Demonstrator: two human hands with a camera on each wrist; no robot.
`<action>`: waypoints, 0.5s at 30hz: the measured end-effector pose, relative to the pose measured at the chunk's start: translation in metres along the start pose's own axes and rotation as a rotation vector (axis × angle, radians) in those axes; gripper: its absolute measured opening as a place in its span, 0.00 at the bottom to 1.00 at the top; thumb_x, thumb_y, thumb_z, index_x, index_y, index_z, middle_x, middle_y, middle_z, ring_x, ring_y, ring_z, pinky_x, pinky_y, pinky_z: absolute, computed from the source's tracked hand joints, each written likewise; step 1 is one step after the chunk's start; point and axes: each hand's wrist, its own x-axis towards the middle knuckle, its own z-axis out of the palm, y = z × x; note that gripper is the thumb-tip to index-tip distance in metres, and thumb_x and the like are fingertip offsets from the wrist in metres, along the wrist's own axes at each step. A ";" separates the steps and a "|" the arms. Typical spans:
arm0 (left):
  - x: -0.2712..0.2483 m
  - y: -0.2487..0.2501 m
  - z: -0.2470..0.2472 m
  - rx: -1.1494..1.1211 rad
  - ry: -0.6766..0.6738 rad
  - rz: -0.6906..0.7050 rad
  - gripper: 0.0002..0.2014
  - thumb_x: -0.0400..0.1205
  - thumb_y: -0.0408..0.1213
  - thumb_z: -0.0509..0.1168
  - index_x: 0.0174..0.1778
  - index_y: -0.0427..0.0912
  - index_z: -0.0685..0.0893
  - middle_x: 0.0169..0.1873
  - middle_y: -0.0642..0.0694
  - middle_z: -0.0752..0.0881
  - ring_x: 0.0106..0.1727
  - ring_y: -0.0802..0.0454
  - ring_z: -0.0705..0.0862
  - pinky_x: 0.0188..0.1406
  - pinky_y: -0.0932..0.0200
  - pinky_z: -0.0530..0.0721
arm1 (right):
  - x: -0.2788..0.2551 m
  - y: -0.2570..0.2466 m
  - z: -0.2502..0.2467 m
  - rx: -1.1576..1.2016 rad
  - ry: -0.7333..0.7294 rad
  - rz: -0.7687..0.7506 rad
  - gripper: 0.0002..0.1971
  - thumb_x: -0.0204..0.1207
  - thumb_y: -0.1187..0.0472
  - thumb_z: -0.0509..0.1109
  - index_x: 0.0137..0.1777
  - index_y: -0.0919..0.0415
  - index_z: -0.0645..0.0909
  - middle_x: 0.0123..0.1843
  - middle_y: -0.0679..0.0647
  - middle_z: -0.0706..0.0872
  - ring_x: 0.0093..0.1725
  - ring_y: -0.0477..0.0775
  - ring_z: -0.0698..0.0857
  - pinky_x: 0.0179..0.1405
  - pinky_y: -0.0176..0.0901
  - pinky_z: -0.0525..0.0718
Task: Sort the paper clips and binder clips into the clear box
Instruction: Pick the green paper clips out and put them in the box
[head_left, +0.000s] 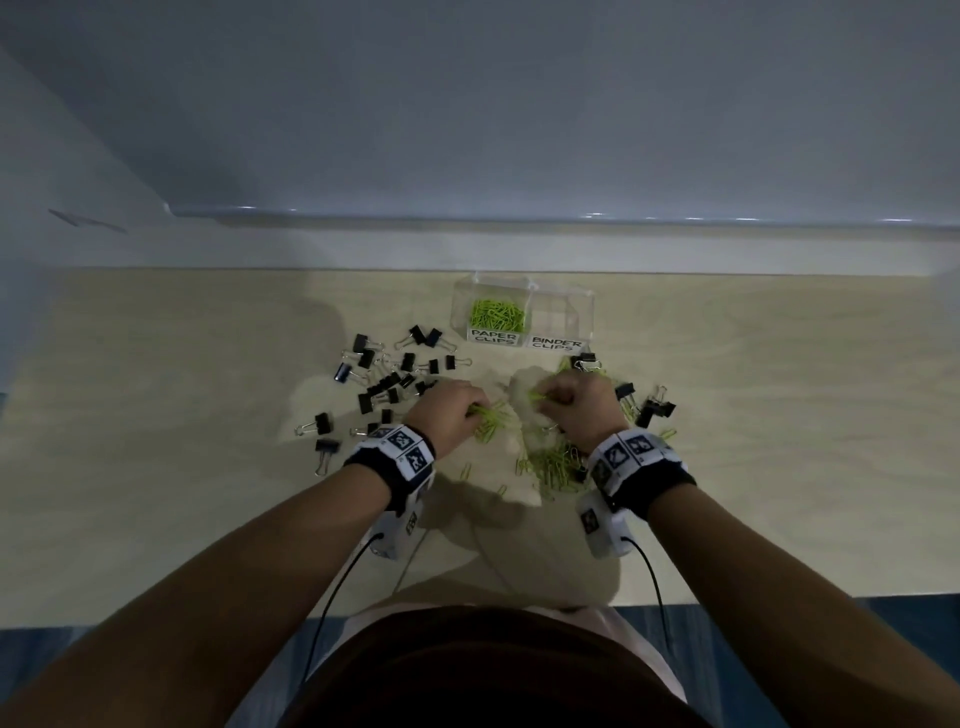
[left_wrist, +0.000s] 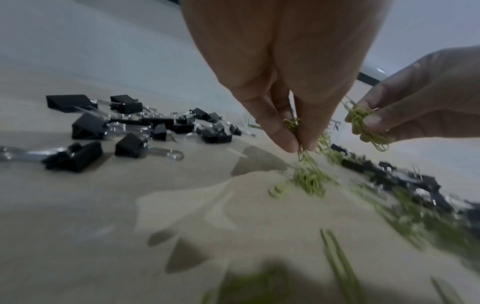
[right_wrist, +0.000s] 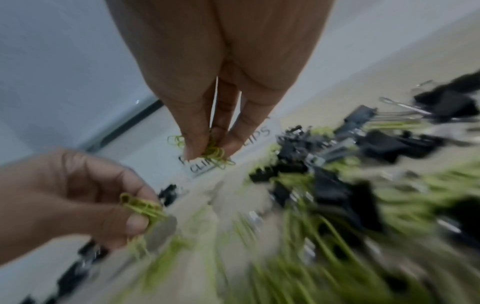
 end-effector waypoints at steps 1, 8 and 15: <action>0.002 0.001 -0.006 -0.041 0.022 0.003 0.09 0.79 0.32 0.67 0.54 0.37 0.87 0.51 0.41 0.88 0.50 0.47 0.85 0.55 0.56 0.82 | 0.008 -0.007 -0.004 0.053 0.034 0.007 0.06 0.67 0.67 0.78 0.44 0.62 0.88 0.38 0.52 0.87 0.35 0.44 0.82 0.40 0.36 0.82; 0.033 0.019 -0.063 -0.260 0.236 -0.028 0.08 0.78 0.33 0.70 0.51 0.40 0.88 0.46 0.48 0.88 0.42 0.55 0.83 0.47 0.63 0.80 | 0.092 -0.058 -0.014 0.087 0.157 -0.022 0.08 0.68 0.62 0.78 0.48 0.58 0.88 0.43 0.50 0.89 0.40 0.45 0.86 0.41 0.31 0.83; 0.092 0.020 -0.077 -0.171 0.282 -0.068 0.08 0.76 0.33 0.70 0.50 0.39 0.89 0.45 0.42 0.90 0.44 0.47 0.87 0.51 0.54 0.86 | 0.106 -0.041 -0.025 -0.105 0.148 -0.116 0.09 0.72 0.67 0.72 0.51 0.63 0.88 0.50 0.59 0.89 0.48 0.56 0.87 0.54 0.42 0.83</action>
